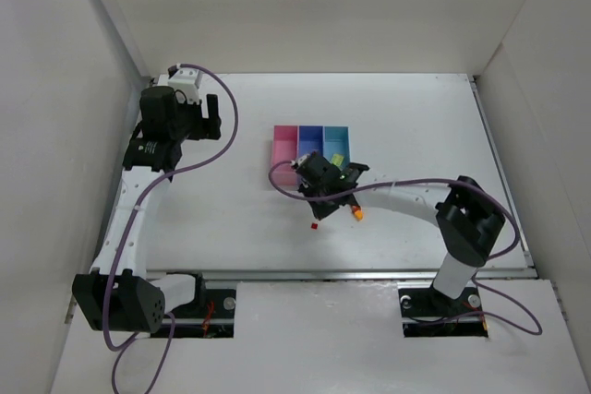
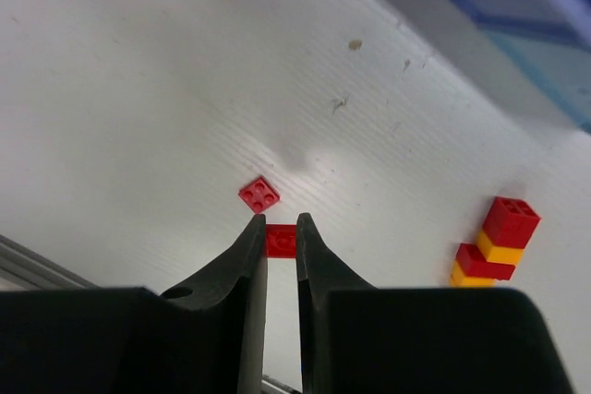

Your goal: Sort the legos into containers by color

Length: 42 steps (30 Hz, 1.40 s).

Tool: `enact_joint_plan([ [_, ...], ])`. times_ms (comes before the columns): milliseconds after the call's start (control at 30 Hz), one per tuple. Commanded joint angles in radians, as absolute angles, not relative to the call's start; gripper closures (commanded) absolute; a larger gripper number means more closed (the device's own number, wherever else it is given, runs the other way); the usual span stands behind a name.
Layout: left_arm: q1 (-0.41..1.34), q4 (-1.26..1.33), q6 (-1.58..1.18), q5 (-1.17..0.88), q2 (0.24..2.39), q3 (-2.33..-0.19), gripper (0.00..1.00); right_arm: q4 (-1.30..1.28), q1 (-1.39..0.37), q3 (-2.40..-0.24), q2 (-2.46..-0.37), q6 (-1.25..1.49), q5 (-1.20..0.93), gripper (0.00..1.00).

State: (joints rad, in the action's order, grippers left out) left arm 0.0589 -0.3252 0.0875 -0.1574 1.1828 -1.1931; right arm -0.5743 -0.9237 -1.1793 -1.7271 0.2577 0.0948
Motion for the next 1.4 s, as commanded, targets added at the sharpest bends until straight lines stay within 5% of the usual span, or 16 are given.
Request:
enact_joint_plan([
  [0, 0.055, -0.285, 0.075, -0.170, 1.166, -1.189, 0.23, -0.606, -0.927, -1.296, -1.657, 0.264, 0.138, 0.99],
  [633, -0.003, -0.285, 0.075, -0.161, 1.137, -1.189, 0.23, -0.615, -0.709, -1.750, -1.948, 0.236, 0.164, 0.99],
  [833, -0.003, -0.285, 0.075, -0.161, 1.146, -1.189, 0.23, -0.615, -0.698, -1.759, -1.979, 0.227, 0.183, 0.79],
  [967, -0.003, -0.285, 0.075, -0.161, 1.155, -1.189, 0.23, -0.615, -0.698, -1.759, -1.997, 0.218, 0.183, 0.41],
  [1367, -0.003, -0.295, 0.066, -0.179, 1.164, -1.198, 0.23, -0.621, -0.712, -1.730, -1.885, 0.189, 0.097, 0.36],
])
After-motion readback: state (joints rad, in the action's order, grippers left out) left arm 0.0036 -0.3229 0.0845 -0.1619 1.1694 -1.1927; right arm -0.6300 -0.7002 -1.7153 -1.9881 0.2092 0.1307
